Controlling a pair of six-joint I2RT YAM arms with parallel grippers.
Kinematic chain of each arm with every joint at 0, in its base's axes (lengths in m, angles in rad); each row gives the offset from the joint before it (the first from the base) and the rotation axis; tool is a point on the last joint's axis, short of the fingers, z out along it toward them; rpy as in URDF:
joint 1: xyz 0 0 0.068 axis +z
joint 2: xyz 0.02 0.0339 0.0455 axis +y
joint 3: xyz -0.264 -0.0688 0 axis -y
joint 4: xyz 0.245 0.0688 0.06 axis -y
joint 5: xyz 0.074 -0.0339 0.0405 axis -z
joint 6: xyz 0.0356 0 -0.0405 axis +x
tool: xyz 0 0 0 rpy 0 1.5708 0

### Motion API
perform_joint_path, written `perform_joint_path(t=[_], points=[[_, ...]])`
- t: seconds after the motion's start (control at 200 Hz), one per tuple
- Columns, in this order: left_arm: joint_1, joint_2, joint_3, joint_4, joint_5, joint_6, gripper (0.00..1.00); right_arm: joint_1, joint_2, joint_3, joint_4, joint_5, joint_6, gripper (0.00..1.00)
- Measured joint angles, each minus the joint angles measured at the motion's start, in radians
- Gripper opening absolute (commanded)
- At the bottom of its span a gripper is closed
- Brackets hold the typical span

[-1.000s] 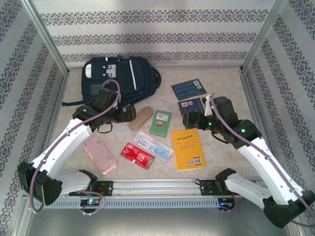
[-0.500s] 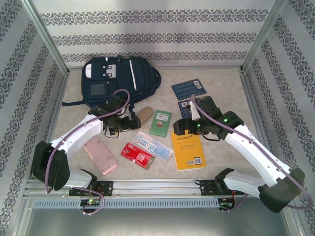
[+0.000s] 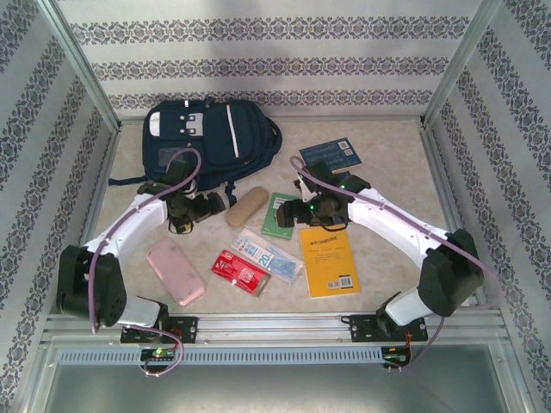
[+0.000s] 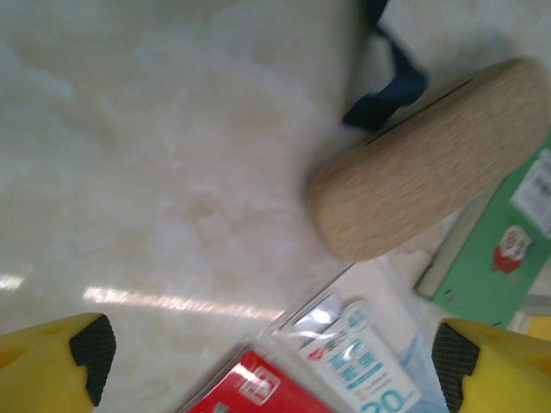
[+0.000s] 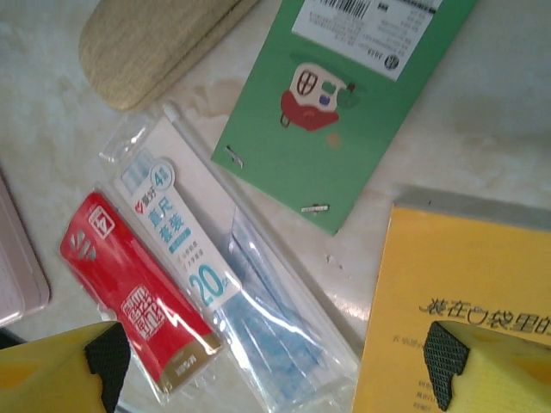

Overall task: Pack the student bag
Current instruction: Pick up the student bag from the top-left of the table.

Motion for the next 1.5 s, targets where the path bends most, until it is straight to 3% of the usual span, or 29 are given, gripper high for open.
perform_joint_path(t=[0.135, 0.23, 0.41, 0.719, 0.954, 1.499], points=[[-0.002, 0.148, 0.221, 0.014, -0.033, -0.014, 0.91, -0.031, 0.008, 0.021, 0.022, 0.003, 0.007, 0.89], [-0.001, 0.261, 0.381, 0.039, -0.054, -0.031, 0.87, -0.06, 0.008, 0.036, 0.039, 0.002, 0.01, 0.81], [0.005, 0.505, 0.655, 0.117, -0.049, -0.029, 0.83, -0.08, 0.004, 0.045, 0.077, -0.006, 0.007, 0.81], [0.077, 0.893, 1.014, 0.224, 0.125, -0.018, 0.71, -0.114, -0.163, -0.042, 0.162, -0.071, 0.007, 0.79], [0.1, 1.009, 1.079, 0.293, 0.258, -0.051, 0.61, -0.114, -0.187, -0.09, 0.198, -0.123, -0.001, 0.78], [0.098, 1.054, 1.126, 0.447, 0.395, -0.079, 0.54, -0.114, -0.105, -0.077, 0.201, -0.155, -0.028, 0.75]])
